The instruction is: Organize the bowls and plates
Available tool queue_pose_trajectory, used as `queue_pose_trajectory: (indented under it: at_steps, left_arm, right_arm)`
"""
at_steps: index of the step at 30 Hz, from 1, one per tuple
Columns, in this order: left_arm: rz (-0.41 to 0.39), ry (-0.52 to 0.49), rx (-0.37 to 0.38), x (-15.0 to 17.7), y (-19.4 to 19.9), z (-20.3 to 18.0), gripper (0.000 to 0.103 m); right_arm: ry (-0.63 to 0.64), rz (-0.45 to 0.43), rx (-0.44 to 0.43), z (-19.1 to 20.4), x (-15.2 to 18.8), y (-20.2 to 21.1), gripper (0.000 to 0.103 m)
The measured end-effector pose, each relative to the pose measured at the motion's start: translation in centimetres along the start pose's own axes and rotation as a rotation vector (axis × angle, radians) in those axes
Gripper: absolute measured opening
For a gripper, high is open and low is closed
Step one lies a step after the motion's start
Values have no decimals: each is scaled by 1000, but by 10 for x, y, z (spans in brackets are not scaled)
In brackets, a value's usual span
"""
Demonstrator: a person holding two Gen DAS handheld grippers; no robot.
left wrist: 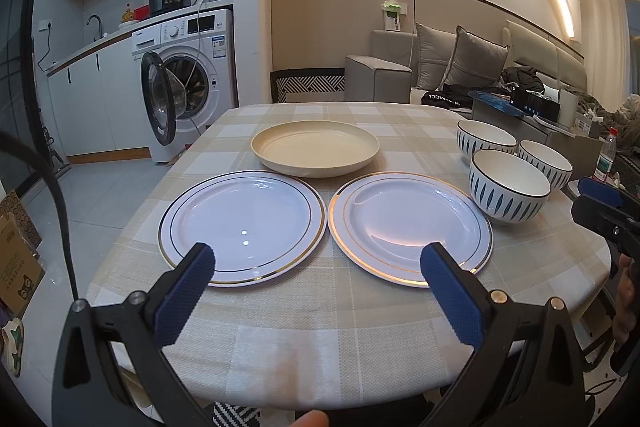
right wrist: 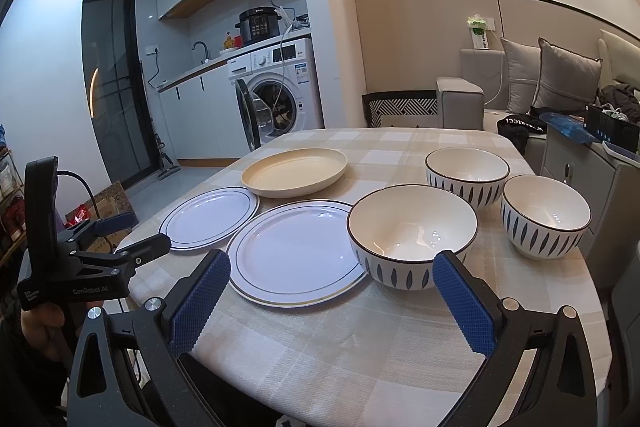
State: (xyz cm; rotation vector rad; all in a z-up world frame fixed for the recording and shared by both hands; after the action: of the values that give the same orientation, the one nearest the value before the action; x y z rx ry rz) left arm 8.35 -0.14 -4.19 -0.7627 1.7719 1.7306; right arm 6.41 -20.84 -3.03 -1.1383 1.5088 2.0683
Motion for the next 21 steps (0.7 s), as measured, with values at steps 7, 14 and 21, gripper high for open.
queue_pose_trajectory:
  at_steps: [7, 14, 21]
  left_arm:
    - [2, -1, 1, 0, 0, -1, 103]
    - [0, -8, 9, 1, 0, -5, 103]
    - [-3, -7, 10, 0, 1, -5, 103]
  right_arm:
    - [0, 1, 3, -1, 0, 1, 103]
    - [-3, -1, 17, -8, -1, 4, 103]
    - [-5, -9, 27, -8, -3, 8, 103]
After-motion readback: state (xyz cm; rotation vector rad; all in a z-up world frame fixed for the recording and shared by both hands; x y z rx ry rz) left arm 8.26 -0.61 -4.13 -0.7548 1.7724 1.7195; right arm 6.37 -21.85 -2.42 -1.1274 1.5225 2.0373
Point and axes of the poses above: each gripper's, at about its wrist camera, not at the fingertips, and y roughly against the way its jaws point, z to its left, x to its underside, the point moved 10 cm from there along -y, roughly the way its jaws point, and after that the axes turned 14 degrees about z, right-handed, at the moved point
